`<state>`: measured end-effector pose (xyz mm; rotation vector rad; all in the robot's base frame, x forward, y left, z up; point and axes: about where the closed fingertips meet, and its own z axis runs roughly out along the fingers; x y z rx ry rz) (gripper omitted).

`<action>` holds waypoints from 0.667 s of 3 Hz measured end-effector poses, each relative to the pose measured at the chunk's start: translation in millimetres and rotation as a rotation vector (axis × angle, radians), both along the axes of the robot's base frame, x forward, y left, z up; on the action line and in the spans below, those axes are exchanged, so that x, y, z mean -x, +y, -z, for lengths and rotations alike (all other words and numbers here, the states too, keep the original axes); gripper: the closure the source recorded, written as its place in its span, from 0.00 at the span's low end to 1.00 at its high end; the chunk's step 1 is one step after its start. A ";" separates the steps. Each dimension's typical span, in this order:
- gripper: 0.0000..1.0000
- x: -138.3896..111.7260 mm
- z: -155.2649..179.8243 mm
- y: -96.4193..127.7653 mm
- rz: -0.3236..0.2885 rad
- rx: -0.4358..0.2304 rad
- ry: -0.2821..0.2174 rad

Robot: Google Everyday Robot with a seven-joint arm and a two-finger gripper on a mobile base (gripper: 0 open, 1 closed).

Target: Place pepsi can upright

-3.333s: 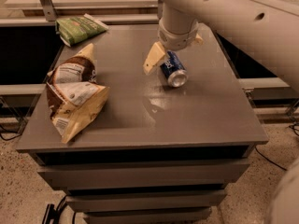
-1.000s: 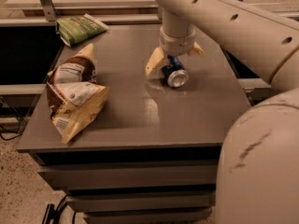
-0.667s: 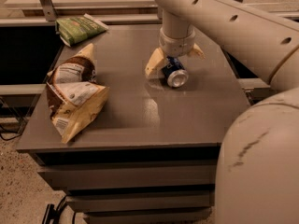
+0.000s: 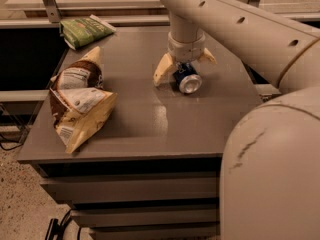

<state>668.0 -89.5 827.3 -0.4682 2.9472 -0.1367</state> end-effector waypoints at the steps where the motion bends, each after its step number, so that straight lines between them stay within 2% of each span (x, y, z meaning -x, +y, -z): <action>1: 0.00 -1.1 2.1 1.9 0.001 0.000 0.007; 2: 0.17 -2.5 3.3 2.6 0.003 -0.009 0.010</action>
Offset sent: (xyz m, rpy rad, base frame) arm 0.0013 0.0015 -0.0001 0.0162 0.0169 -0.0101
